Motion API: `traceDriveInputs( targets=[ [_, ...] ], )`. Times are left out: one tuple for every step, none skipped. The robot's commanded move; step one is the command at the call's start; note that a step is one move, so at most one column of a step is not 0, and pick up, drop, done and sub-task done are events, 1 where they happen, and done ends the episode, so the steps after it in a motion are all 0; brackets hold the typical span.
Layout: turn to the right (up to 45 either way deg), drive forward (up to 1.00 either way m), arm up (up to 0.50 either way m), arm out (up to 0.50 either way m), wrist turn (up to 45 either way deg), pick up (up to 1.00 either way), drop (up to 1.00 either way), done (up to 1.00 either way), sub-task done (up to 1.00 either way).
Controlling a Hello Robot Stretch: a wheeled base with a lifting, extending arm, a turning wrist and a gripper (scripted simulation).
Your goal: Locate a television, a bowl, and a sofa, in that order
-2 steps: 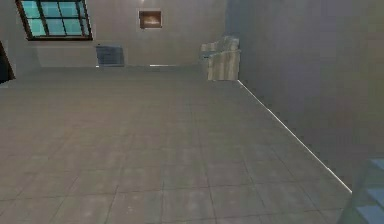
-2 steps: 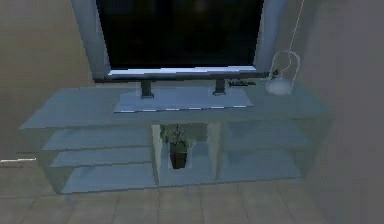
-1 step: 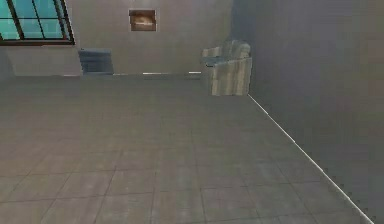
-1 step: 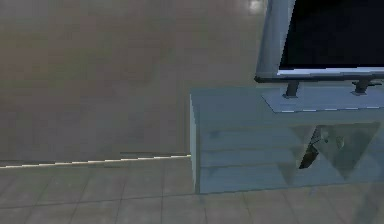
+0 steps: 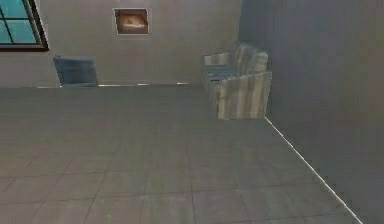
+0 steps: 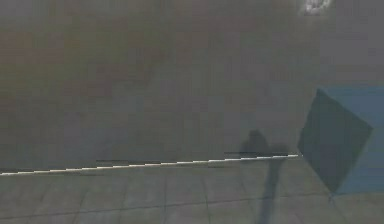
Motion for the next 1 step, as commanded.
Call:
traceDriveInputs(
  targets=[
    [3.0,0.0,0.0,0.0,0.0,0.0,0.0,0.0,0.0]
  ],
)
